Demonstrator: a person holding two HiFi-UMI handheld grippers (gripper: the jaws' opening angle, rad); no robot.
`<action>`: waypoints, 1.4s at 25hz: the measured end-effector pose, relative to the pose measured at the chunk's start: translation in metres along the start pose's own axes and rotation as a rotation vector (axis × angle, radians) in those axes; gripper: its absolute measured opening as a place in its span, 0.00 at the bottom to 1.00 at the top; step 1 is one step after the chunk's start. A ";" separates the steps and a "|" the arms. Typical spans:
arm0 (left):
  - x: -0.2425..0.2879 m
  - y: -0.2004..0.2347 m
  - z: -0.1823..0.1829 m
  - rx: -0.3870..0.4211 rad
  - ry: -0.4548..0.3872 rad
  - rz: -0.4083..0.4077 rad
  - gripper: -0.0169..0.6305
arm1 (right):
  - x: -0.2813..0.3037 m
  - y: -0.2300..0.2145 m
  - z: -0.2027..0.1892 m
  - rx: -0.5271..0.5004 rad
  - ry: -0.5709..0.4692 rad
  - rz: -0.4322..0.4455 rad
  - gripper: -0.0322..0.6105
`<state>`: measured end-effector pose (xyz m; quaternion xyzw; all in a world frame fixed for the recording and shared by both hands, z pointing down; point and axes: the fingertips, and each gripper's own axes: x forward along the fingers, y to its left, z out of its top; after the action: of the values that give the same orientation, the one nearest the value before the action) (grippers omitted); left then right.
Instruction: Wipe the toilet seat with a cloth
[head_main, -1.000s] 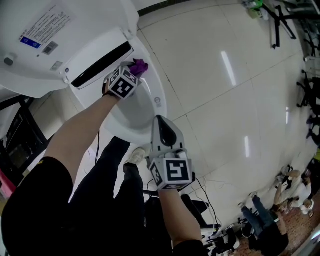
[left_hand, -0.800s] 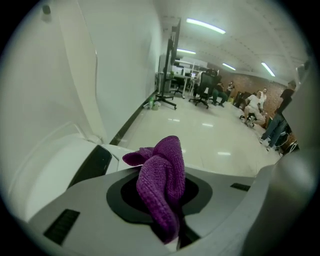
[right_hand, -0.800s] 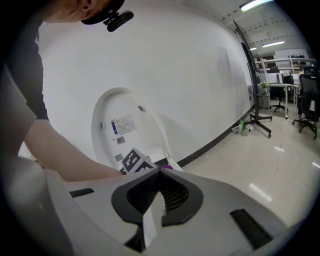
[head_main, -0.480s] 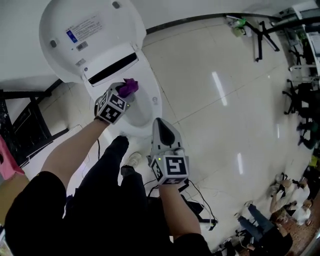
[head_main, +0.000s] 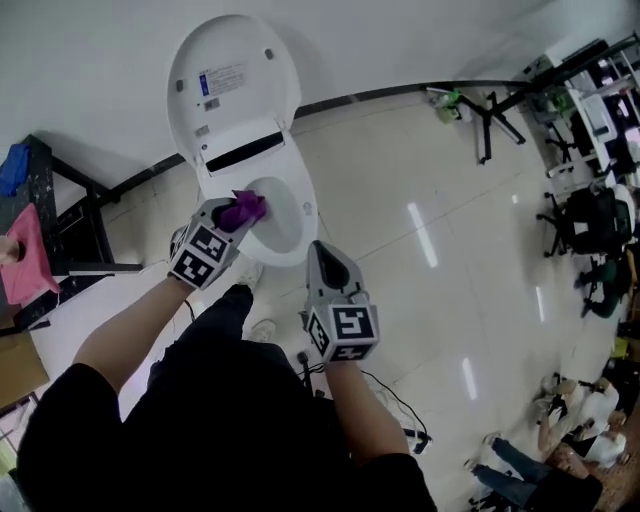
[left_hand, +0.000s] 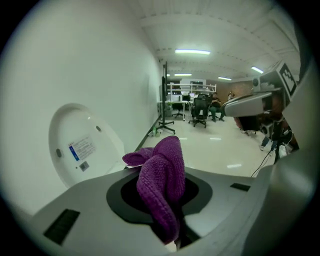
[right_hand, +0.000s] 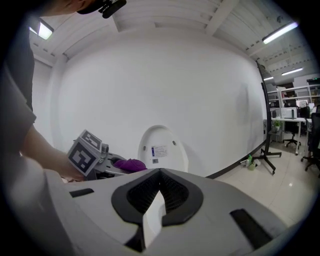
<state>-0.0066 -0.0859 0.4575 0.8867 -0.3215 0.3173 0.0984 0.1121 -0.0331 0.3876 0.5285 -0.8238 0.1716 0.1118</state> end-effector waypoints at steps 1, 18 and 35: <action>-0.020 -0.008 0.004 0.003 -0.017 0.008 0.17 | -0.011 0.008 0.005 -0.010 -0.012 0.004 0.07; -0.195 -0.033 0.028 0.126 -0.211 0.006 0.17 | -0.054 0.114 0.060 -0.038 -0.140 -0.003 0.07; -0.231 -0.025 0.027 0.159 -0.286 -0.022 0.17 | -0.052 0.164 0.065 -0.088 -0.126 -0.010 0.07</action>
<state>-0.1137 0.0402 0.2925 0.9313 -0.2965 0.2110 -0.0153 -0.0159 0.0467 0.2821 0.5371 -0.8333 0.1012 0.0836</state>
